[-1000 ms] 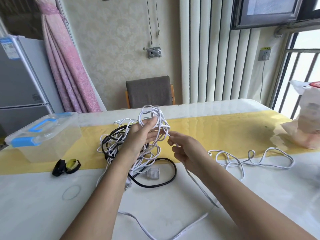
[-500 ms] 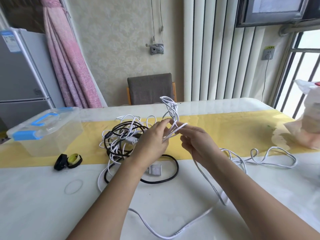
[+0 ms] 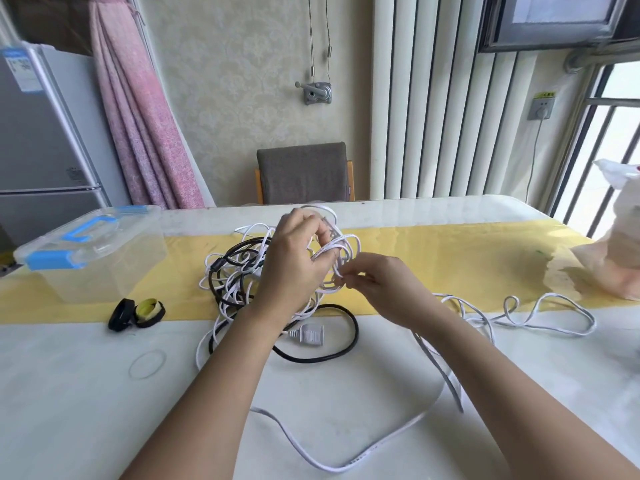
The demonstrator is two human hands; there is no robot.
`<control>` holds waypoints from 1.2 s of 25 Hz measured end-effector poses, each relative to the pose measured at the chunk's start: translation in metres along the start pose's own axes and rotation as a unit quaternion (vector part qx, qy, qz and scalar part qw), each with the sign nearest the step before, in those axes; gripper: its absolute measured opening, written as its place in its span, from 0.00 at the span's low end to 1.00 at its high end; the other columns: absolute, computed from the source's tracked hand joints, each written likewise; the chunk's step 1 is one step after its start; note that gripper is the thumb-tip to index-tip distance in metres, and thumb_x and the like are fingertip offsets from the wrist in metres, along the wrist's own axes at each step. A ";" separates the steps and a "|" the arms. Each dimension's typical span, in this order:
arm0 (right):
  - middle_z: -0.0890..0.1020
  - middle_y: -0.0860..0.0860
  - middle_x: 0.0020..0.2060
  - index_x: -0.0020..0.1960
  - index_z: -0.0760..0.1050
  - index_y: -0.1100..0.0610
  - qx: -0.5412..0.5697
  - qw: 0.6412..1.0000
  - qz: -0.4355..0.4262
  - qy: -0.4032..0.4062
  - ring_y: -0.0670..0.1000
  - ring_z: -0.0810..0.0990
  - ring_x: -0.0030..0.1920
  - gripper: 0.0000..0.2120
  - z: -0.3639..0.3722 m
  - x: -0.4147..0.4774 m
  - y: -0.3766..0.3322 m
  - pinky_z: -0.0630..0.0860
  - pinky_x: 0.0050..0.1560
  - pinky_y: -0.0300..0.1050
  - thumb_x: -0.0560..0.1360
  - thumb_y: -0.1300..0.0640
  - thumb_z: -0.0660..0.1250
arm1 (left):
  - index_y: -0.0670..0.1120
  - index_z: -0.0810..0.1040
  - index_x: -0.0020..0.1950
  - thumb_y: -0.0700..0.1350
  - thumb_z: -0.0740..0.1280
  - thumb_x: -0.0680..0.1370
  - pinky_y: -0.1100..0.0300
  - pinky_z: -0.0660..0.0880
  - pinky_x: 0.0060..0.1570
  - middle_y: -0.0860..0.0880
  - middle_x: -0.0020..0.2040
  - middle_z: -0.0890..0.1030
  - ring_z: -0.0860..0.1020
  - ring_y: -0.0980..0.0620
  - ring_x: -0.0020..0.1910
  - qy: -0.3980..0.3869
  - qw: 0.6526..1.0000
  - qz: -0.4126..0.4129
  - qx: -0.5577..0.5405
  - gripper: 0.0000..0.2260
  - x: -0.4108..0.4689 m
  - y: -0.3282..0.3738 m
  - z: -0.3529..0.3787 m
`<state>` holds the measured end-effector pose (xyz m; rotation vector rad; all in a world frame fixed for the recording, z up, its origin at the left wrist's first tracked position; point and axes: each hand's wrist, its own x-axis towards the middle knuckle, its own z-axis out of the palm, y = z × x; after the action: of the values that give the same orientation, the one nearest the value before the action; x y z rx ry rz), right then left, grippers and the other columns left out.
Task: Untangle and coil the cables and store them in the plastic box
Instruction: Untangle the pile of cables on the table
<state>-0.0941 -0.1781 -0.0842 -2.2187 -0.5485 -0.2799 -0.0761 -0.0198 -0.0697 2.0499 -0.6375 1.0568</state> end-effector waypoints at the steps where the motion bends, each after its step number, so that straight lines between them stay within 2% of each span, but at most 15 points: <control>1: 0.78 0.44 0.39 0.47 0.80 0.59 -0.025 0.999 -0.034 -0.026 0.40 0.75 0.39 0.07 0.003 -0.001 -0.003 0.69 0.43 0.30 0.77 0.64 0.64 | 0.47 0.71 0.34 0.40 0.68 0.66 0.67 0.67 0.53 0.53 0.48 0.75 0.72 0.52 0.51 0.002 1.000 0.022 0.012 0.06 0.001 0.001 -0.003; 3: 0.80 0.49 0.42 0.46 0.79 0.60 -0.051 0.991 -0.094 -0.076 0.46 0.76 0.43 0.07 0.007 -0.004 -0.008 0.70 0.46 0.36 0.77 0.65 0.62 | 0.45 0.71 0.31 0.42 0.65 0.65 0.66 0.65 0.57 0.48 0.53 0.78 0.71 0.50 0.55 -0.019 0.998 0.051 0.019 0.05 0.001 0.000 -0.004; 4: 0.80 0.49 0.42 0.45 0.78 0.60 -0.057 0.986 -0.117 -0.101 0.45 0.75 0.42 0.07 0.007 -0.006 -0.010 0.70 0.46 0.36 0.77 0.66 0.61 | 0.44 0.71 0.30 0.41 0.64 0.66 0.62 0.67 0.56 0.46 0.52 0.80 0.72 0.49 0.54 -0.047 0.998 0.033 -0.009 0.05 0.002 0.001 -0.004; 6: 0.78 0.47 0.42 0.44 0.77 0.58 -0.050 0.979 -0.130 -0.148 0.45 0.75 0.43 0.08 0.006 -0.010 -0.014 0.70 0.46 0.35 0.77 0.66 0.60 | 0.44 0.71 0.27 0.42 0.63 0.68 0.56 0.72 0.41 0.44 0.36 0.82 0.76 0.48 0.39 -0.116 0.981 -0.110 -0.109 0.09 0.003 0.005 -0.009; 7: 0.78 0.47 0.42 0.44 0.77 0.56 -0.040 0.978 -0.118 -0.169 0.47 0.75 0.43 0.09 0.003 -0.011 -0.016 0.70 0.45 0.36 0.77 0.66 0.60 | 0.45 0.71 0.26 0.44 0.61 0.69 0.57 0.69 0.32 0.47 0.26 0.77 0.73 0.50 0.30 -0.126 0.967 -0.180 -0.131 0.11 0.004 0.004 -0.012; 9: 0.77 0.44 0.39 0.43 0.76 0.51 -0.020 0.979 -0.068 -0.190 0.45 0.74 0.37 0.11 -0.010 -0.010 -0.017 0.70 0.40 0.35 0.78 0.64 0.60 | 0.45 0.70 0.24 0.44 0.60 0.71 0.62 0.63 0.25 0.53 0.18 0.71 0.67 0.57 0.21 -0.055 0.957 -0.270 -0.095 0.15 0.007 -0.004 -0.020; 11: 0.76 0.43 0.35 0.41 0.75 0.47 -0.001 0.983 -0.007 -0.183 0.43 0.71 0.31 0.14 -0.031 -0.009 -0.014 0.69 0.35 0.33 0.79 0.62 0.59 | 0.43 0.76 0.27 0.41 0.61 0.73 0.65 0.69 0.27 0.52 0.20 0.74 0.72 0.57 0.22 0.030 0.930 -0.352 -0.105 0.14 0.011 -0.012 -0.027; 12: 0.76 0.43 0.34 0.40 0.75 0.46 0.000 0.985 0.014 -0.173 0.44 0.71 0.31 0.15 -0.039 -0.010 -0.013 0.69 0.35 0.34 0.79 0.61 0.58 | 0.43 0.80 0.31 0.40 0.62 0.73 0.64 0.72 0.28 0.50 0.22 0.76 0.74 0.54 0.23 0.028 0.908 -0.394 -0.140 0.12 0.012 -0.015 -0.029; 15: 0.77 0.43 0.34 0.41 0.77 0.48 -0.038 0.989 0.049 -0.135 0.46 0.74 0.35 0.14 -0.045 -0.012 -0.009 0.72 0.39 0.41 0.79 0.62 0.58 | 0.37 0.81 0.41 0.39 0.58 0.76 0.62 0.74 0.22 0.41 0.31 0.79 0.75 0.50 0.21 -0.102 0.827 -0.504 -0.226 0.13 0.011 -0.015 -0.028; 19: 0.80 0.43 0.38 0.43 0.77 0.48 -0.035 0.992 0.057 -0.106 0.46 0.77 0.42 0.11 -0.030 -0.014 -0.015 0.72 0.40 0.35 0.78 0.61 0.60 | 0.36 0.75 0.39 0.35 0.55 0.77 0.61 0.75 0.21 0.38 0.37 0.81 0.77 0.48 0.28 -0.095 0.748 -0.568 -0.330 0.12 0.010 -0.013 -0.027; 21: 0.81 0.47 0.38 0.45 0.77 0.52 -0.019 0.994 0.057 -0.086 0.49 0.79 0.41 0.05 -0.017 -0.014 -0.017 0.71 0.37 0.35 0.77 0.57 0.63 | 0.35 0.74 0.43 0.35 0.54 0.77 0.60 0.76 0.22 0.33 0.45 0.79 0.77 0.50 0.26 -0.101 0.739 -0.571 -0.343 0.10 0.010 -0.012 -0.025; 23: 0.80 0.52 0.34 0.42 0.77 0.57 -0.017 0.996 0.080 -0.021 0.54 0.78 0.36 0.09 -0.005 -0.013 -0.018 0.67 0.30 0.36 0.77 0.52 0.64 | 0.35 0.73 0.48 0.35 0.53 0.78 0.58 0.77 0.23 0.33 0.46 0.78 0.76 0.51 0.20 -0.121 0.749 -0.556 -0.340 0.10 0.010 -0.009 -0.023; 25: 0.78 0.55 0.30 0.39 0.79 0.58 -0.030 0.991 0.117 0.050 0.54 0.73 0.31 0.12 -0.001 -0.013 -0.019 0.64 0.28 0.40 0.75 0.52 0.66 | 0.37 0.73 0.56 0.35 0.53 0.79 0.57 0.79 0.25 0.39 0.37 0.81 0.76 0.51 0.20 -0.146 0.761 -0.537 -0.334 0.11 0.007 -0.006 -0.022; 27: 0.77 0.53 0.29 0.37 0.79 0.58 -0.021 0.985 0.137 0.100 0.49 0.70 0.28 0.11 -0.004 -0.013 -0.019 0.63 0.28 0.40 0.72 0.51 0.71 | 0.40 0.71 0.62 0.35 0.54 0.80 0.57 0.79 0.26 0.47 0.29 0.80 0.77 0.50 0.20 -0.171 0.771 -0.518 -0.328 0.13 0.006 -0.002 -0.019; 30: 0.77 0.46 0.29 0.37 0.81 0.56 0.034 0.982 0.124 0.136 0.42 0.71 0.26 0.07 -0.006 -0.013 -0.022 0.64 0.27 0.33 0.70 0.54 0.73 | 0.41 0.70 0.63 0.36 0.56 0.80 0.58 0.79 0.27 0.41 0.48 0.80 0.79 0.49 0.23 -0.181 0.791 -0.490 -0.317 0.12 0.004 0.007 -0.011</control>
<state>-0.1163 -0.1736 -0.0705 -2.1097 -0.1294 -0.4169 -0.0838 -0.0161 -0.0590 1.5843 -0.0039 -0.1718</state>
